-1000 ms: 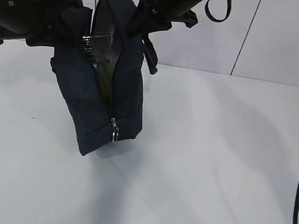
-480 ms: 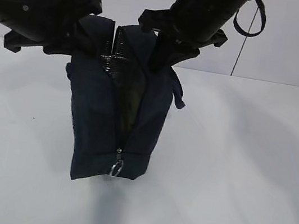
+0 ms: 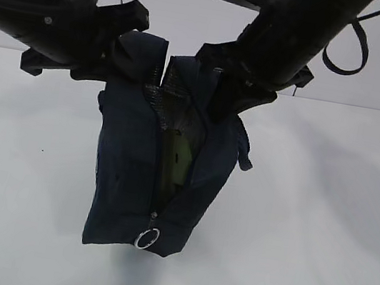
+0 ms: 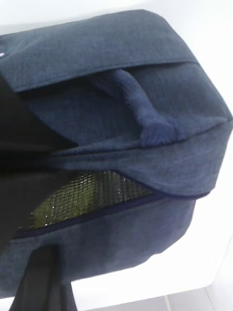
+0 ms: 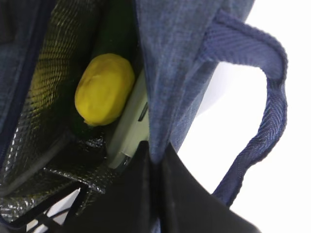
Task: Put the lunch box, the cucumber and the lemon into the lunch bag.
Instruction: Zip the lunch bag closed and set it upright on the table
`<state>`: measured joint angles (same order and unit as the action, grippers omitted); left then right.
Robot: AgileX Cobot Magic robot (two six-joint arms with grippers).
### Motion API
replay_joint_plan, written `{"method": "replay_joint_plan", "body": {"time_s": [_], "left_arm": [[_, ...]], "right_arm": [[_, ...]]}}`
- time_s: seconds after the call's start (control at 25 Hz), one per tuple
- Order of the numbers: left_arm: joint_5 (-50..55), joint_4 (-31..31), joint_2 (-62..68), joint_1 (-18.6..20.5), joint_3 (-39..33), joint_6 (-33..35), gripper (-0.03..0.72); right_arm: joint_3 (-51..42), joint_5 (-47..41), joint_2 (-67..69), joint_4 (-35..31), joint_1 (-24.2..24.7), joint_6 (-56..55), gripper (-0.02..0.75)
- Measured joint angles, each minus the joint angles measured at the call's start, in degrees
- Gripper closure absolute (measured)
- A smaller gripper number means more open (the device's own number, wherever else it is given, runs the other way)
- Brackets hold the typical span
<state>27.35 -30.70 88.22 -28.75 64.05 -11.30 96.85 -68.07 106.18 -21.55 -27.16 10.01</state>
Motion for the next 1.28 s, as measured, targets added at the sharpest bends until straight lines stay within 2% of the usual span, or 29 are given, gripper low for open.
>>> {"method": "replay_joint_plan", "body": {"time_s": [0.12, 0.52, 1.28], "left_arm": [[0.64, 0.00, 0.00, -0.49, 0.00, 0.00, 0.685], [0.23, 0.65, 0.57, -2.96, 0.00, 0.12, 0.685], [-4.53, 1.05, 4.71, -3.39, 0.00, 0.12, 0.685]], "right_arm": [[-4.34, 3.44, -2.54, 0.13, 0.00, -0.96, 0.717], [-10.68, 10.30, -6.78, 4.05, 0.00, -6.38, 0.717], [-13.63, 16.82, -7.23, 5.93, 0.00, -9.30, 0.717]]}}
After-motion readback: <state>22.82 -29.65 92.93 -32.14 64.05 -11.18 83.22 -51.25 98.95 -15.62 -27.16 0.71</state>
